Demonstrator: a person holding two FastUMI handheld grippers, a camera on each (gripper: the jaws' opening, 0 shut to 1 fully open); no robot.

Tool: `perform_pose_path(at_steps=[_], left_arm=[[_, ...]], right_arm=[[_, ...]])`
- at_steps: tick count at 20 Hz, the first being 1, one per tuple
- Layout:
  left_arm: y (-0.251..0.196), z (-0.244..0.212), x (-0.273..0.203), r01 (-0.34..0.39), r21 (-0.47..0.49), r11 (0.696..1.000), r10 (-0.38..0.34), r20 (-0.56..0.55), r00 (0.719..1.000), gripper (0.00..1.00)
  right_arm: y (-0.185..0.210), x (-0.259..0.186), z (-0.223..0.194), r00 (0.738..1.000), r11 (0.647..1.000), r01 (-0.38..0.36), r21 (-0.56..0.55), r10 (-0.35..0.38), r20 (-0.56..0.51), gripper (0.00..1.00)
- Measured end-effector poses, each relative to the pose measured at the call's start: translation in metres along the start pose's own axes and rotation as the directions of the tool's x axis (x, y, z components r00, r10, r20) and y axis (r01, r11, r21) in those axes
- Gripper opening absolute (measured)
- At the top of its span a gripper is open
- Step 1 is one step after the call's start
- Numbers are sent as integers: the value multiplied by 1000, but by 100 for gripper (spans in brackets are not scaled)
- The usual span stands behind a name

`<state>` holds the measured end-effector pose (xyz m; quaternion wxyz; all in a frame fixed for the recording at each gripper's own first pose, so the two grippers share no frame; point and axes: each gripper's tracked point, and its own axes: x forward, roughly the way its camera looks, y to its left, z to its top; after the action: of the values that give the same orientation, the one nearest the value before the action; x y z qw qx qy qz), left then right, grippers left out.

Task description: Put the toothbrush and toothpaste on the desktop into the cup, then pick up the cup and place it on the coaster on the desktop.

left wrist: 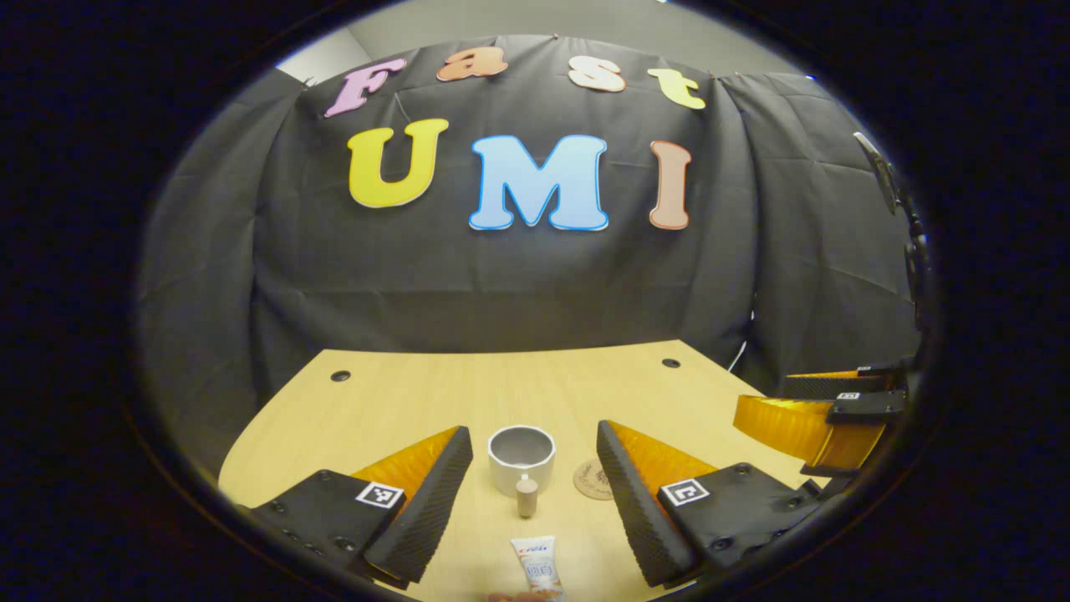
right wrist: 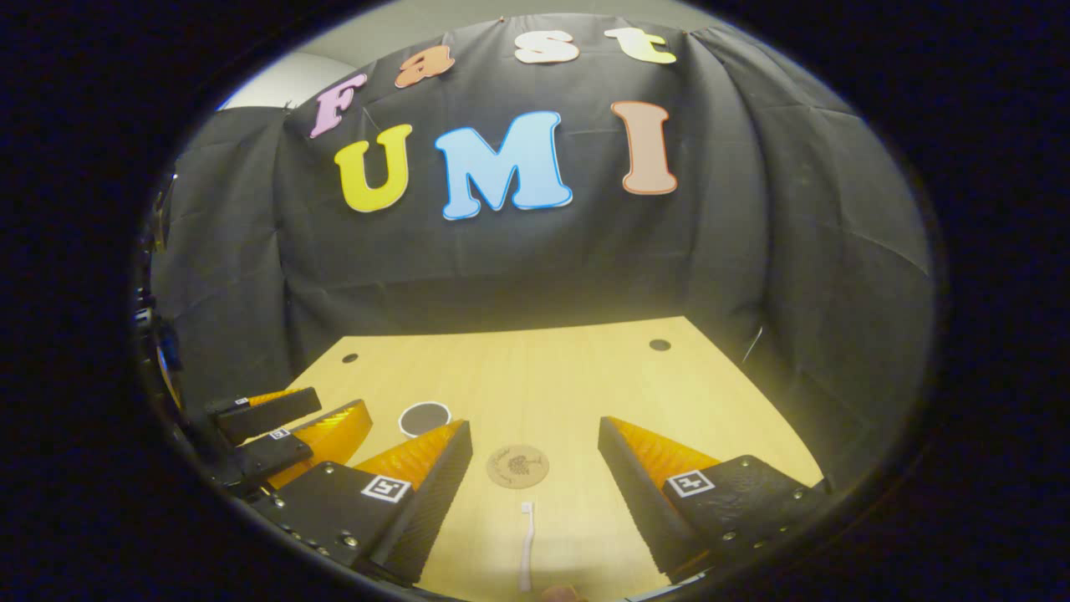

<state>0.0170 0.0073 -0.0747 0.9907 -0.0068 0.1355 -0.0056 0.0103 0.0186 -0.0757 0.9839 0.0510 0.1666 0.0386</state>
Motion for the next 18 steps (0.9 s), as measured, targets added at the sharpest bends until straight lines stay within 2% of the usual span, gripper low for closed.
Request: perform_pose_path(at_steps=[1, 5, 8, 12, 14, 15, 16, 17, 18], left_arm=[[-2, -6, 0, -1, 1, 1000, 1, -19, 1000, 96], [-2, -27, 10, -11, -13, 1000, 9, -108, 994, 94], [-4, -54, 18, -8, -37, 999, 1, -202, 979, 94], [-12, -100, 24, -5, -91, 996, -29, -370, 929, 96], [-12, -120, 26, -17, -98, 995, -27, -430, 903, 96], [-9, -128, 27, -22, -100, 995, -25, -453, 891, 94], [-7, -135, 27, -27, -106, 994, -26, -475, 879, 96], [-6, -141, 25, -33, -113, 993, -28, -497, 868, 94], [-6, -143, 23, -38, -118, 992, -29, -520, 854, 96]], right_arm=[[-1, 3, -5, 1000, 1000, -3, 3, 3, -27, 95], [-2, 13, -32, 991, 1000, -15, 14, 17, -136, 96], [-3, 21, -45, 980, 999, -21, 33, 27, -197, 96], [-8, 27, -75, 952, 998, -7, 57, 24, -304, 96], [-7, 28, -91, 930, 998, 1, 67, 23, -366, 96], [-7, 28, -98, 918, 998, 3, 70, 25, -397, 96], [-7, 29, -106, 904, 998, 6, 70, 24, -426, 96], [-7, 29, -115, 891, 998, 7, 69, 25, -452, 99], [-8, 28, -124, 877, 998, 8, 69, 26, -479, 97]])
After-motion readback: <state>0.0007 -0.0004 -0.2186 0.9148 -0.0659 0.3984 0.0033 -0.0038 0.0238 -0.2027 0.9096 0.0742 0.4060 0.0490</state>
